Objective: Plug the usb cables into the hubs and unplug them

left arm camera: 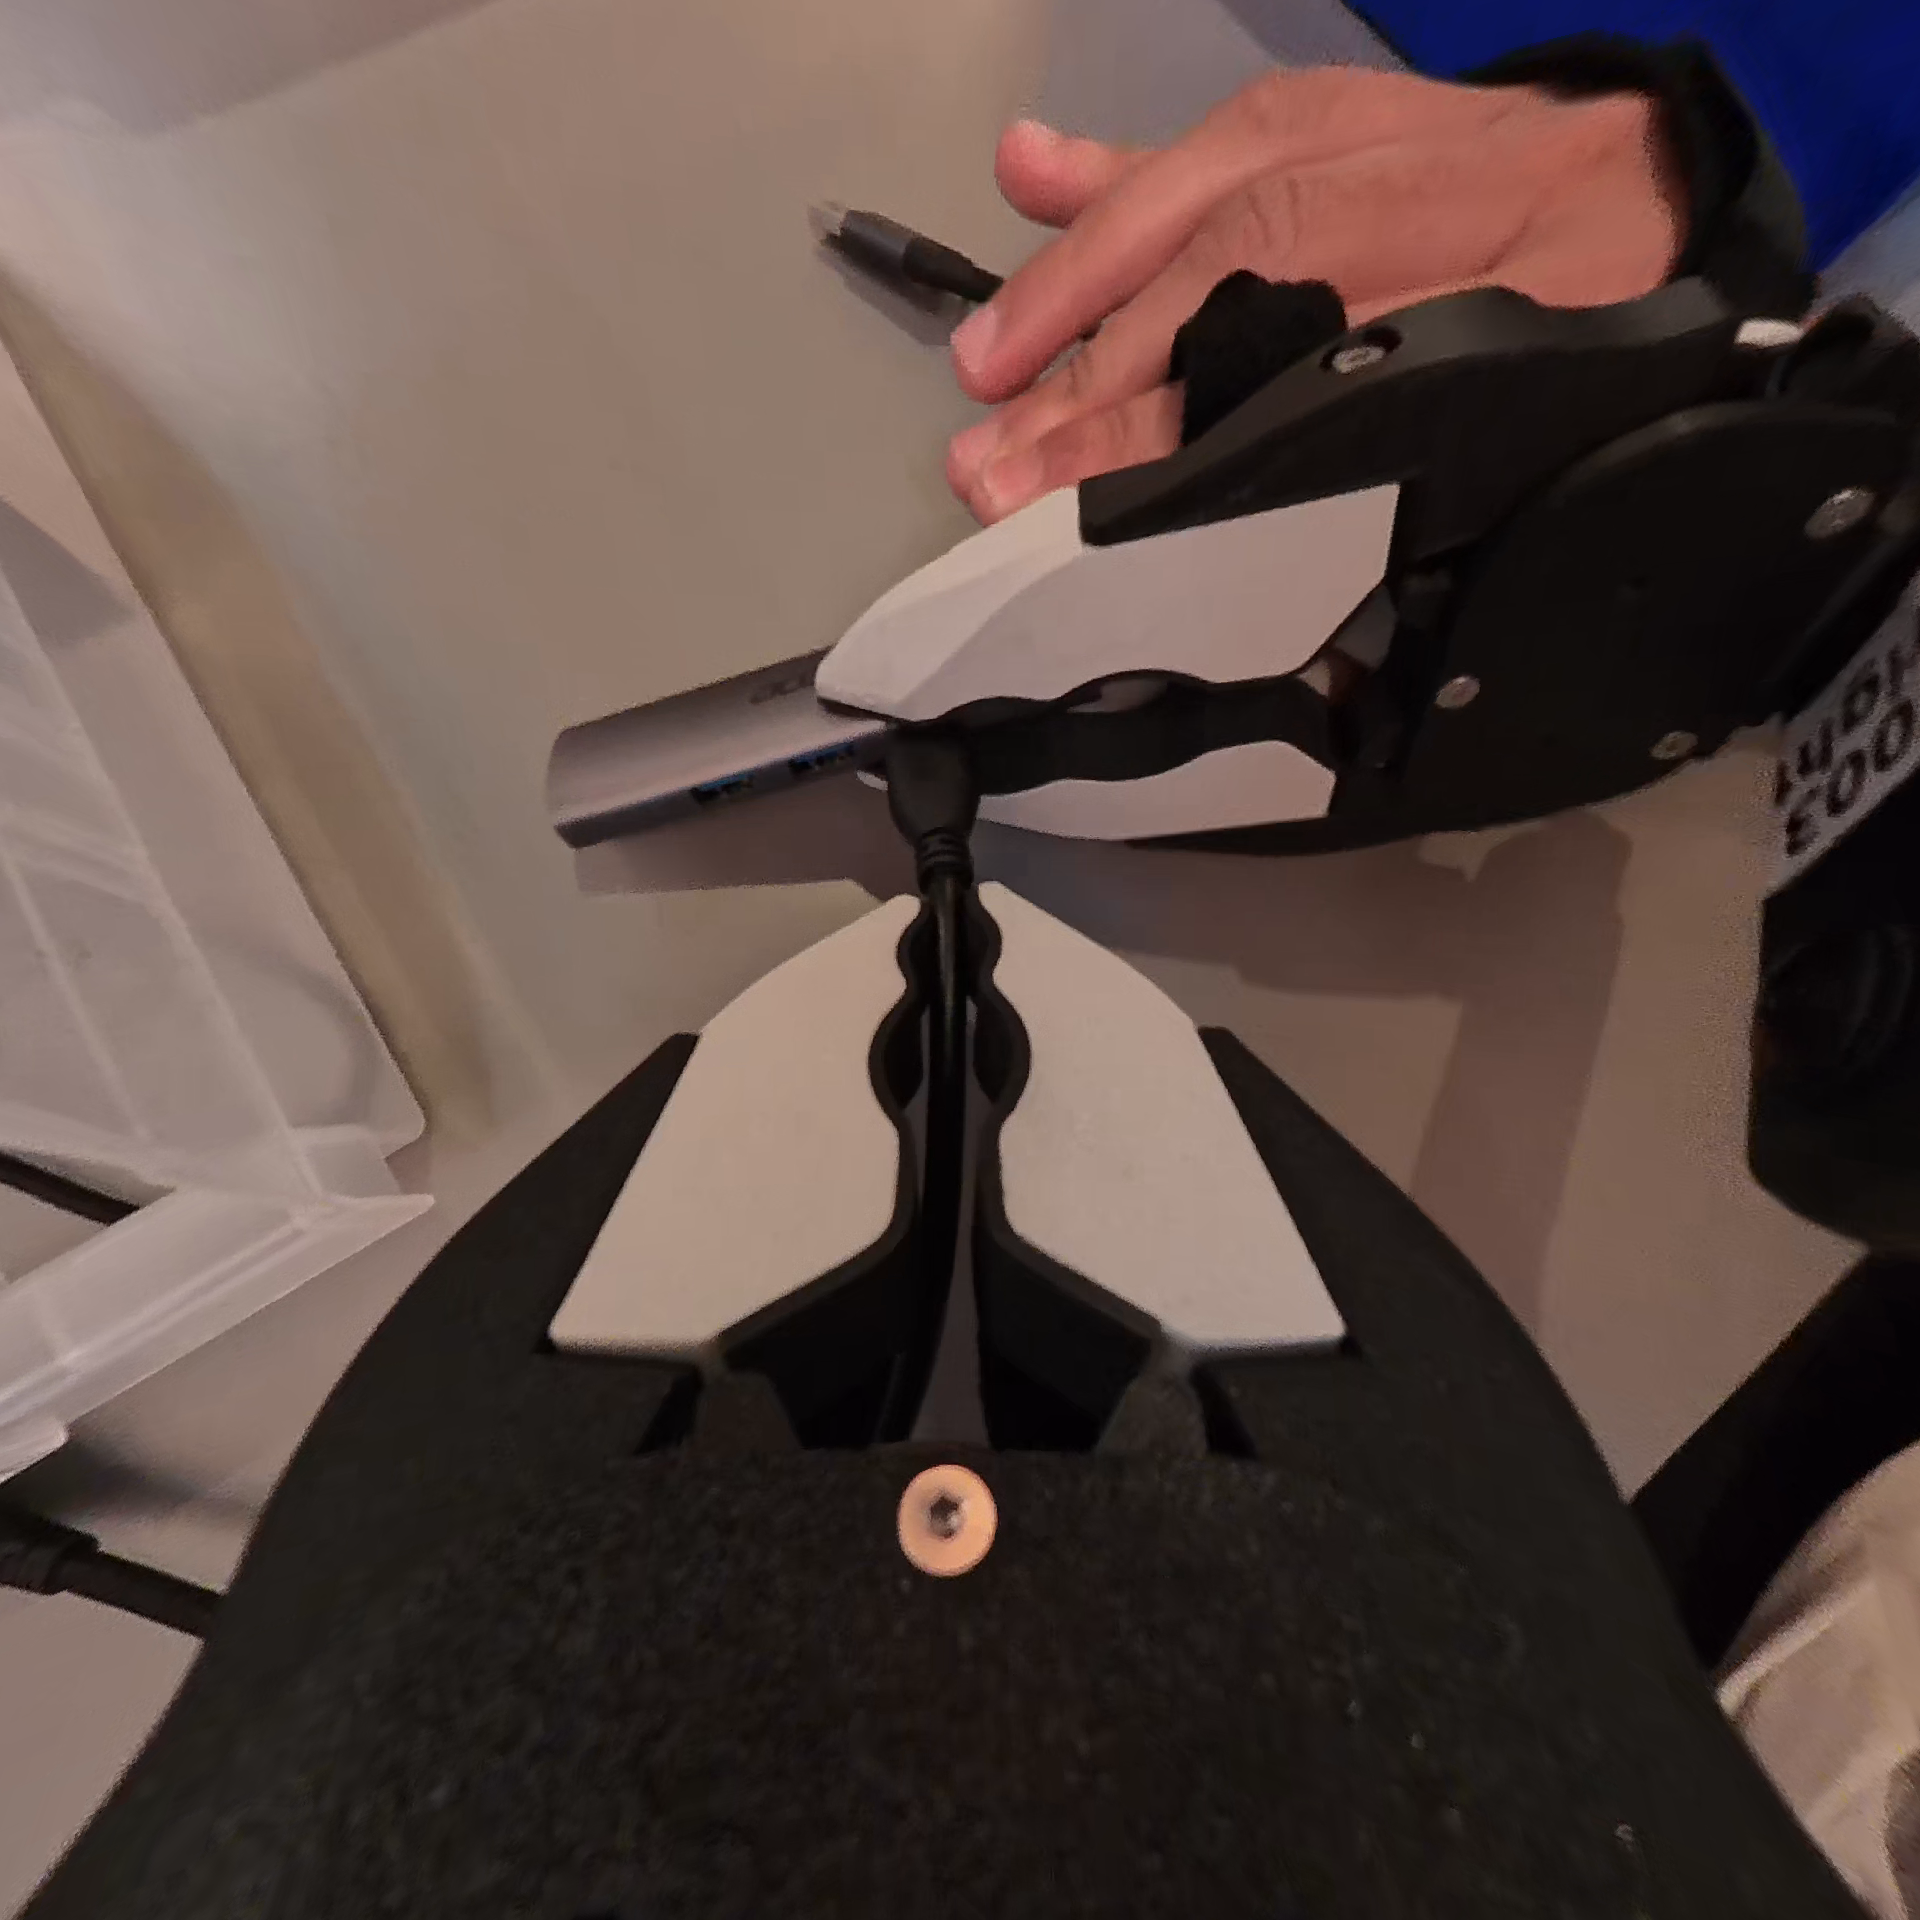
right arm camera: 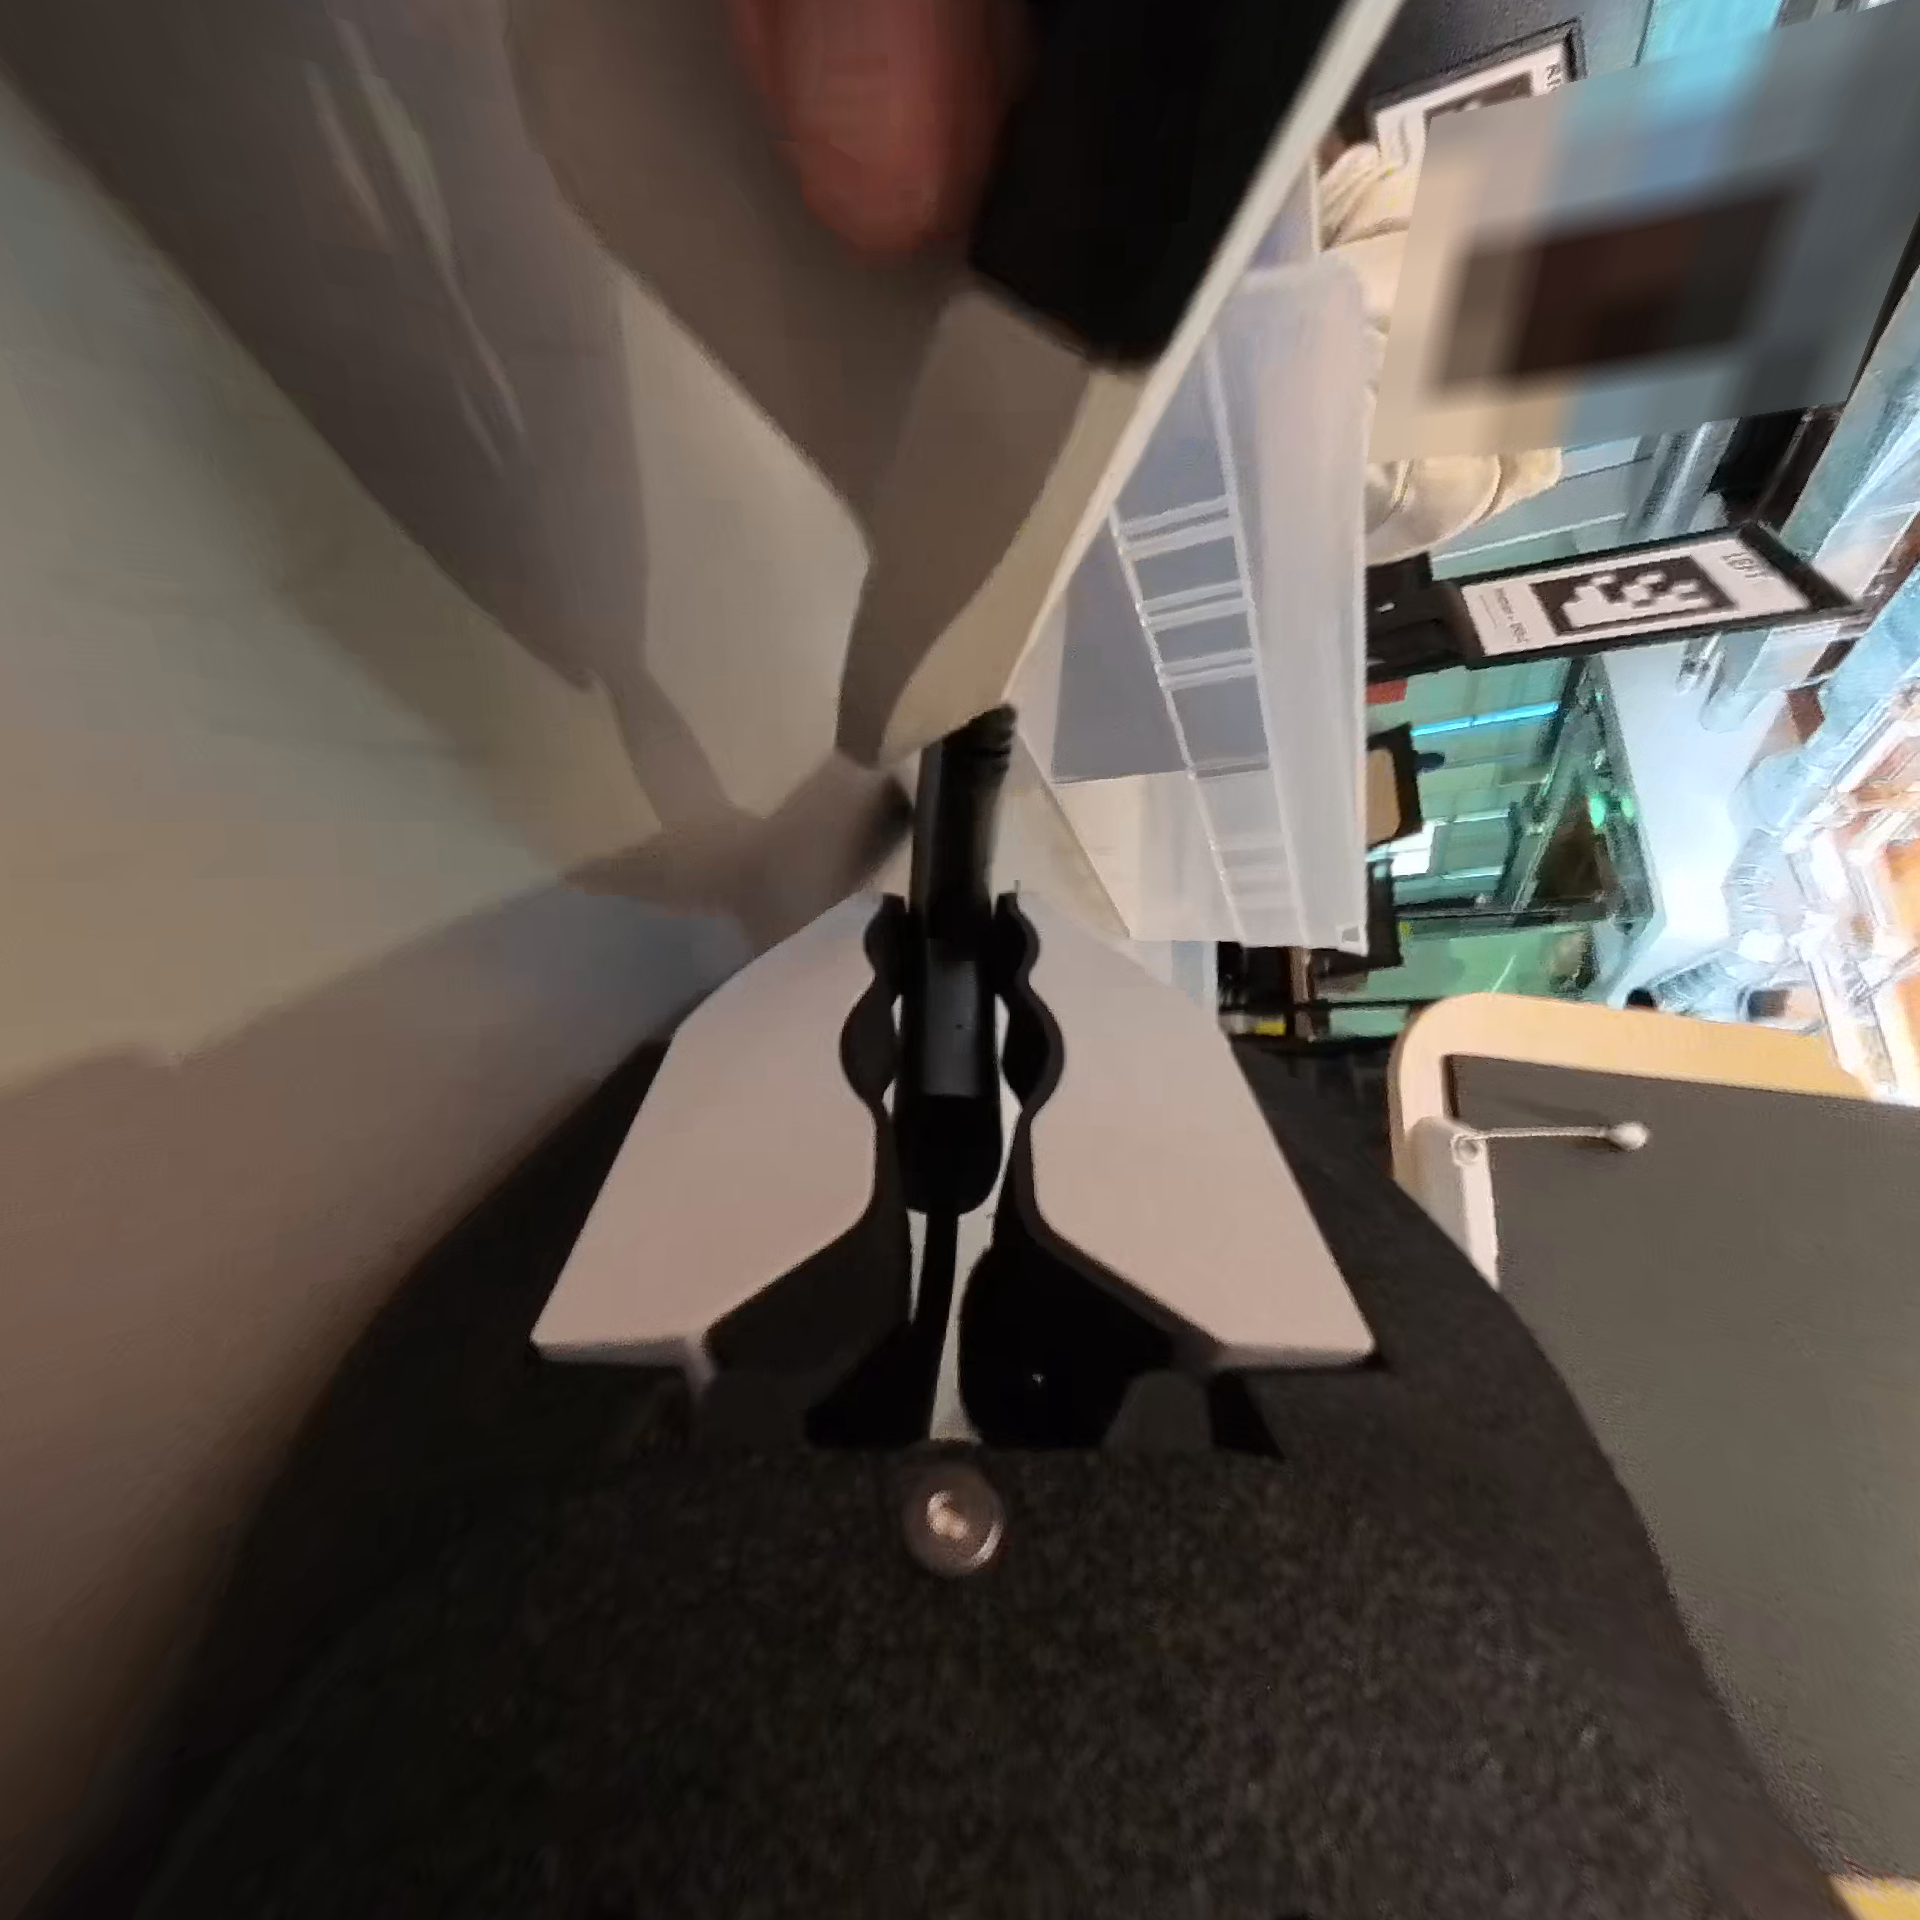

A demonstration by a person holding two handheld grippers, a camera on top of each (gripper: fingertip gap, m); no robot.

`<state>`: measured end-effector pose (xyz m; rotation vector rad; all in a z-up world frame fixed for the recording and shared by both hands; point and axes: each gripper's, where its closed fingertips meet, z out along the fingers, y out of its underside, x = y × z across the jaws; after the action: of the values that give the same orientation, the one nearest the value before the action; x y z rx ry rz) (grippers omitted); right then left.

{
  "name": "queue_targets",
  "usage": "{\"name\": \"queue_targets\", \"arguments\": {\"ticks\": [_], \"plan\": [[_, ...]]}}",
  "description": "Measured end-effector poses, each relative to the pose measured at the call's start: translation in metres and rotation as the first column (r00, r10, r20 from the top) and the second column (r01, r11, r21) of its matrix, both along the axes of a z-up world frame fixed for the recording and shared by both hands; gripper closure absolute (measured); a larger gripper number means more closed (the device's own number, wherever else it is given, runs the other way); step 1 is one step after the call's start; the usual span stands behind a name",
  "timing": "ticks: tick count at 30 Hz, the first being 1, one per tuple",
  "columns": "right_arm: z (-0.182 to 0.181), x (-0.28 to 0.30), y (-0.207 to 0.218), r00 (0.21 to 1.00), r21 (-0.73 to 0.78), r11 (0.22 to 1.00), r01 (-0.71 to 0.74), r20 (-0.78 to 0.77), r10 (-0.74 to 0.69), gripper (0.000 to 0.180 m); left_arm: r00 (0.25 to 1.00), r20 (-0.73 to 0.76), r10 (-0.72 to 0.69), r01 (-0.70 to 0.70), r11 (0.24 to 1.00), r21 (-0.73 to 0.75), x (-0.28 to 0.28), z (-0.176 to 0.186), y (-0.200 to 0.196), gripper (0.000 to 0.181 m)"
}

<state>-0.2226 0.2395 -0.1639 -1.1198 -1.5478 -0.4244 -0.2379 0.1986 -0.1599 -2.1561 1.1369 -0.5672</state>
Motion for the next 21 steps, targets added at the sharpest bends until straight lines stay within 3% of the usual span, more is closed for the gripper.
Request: {"name": "queue_targets", "arguments": {"ticks": [8, 13, 21], "plan": [[0.0, 0.001, 0.006, 0.998, -0.052, 0.997, 0.053, -0.036, -0.055, 0.164, 1.0, 0.008, 0.005, -0.006, 1.0, 0.019, 0.0, 0.0, 0.004, 0.177], [0.021, 0.007, 0.009, 0.994, 0.082, 0.995, 0.048, -0.099, -0.04, 0.158, 0.997, 0.074, 0.024, -0.026, 0.999, 0.033, 0.001, 0.013, 0.008, 0.177], [0.015, 0.013, 0.013, 0.998, 0.094, 0.994, 0.062, -0.032, -0.059, 0.161, 1.0, 0.019, -0.014, 0.012, 0.993, 0.122, 0.013, 0.015, -0.003, 0.177]]}}
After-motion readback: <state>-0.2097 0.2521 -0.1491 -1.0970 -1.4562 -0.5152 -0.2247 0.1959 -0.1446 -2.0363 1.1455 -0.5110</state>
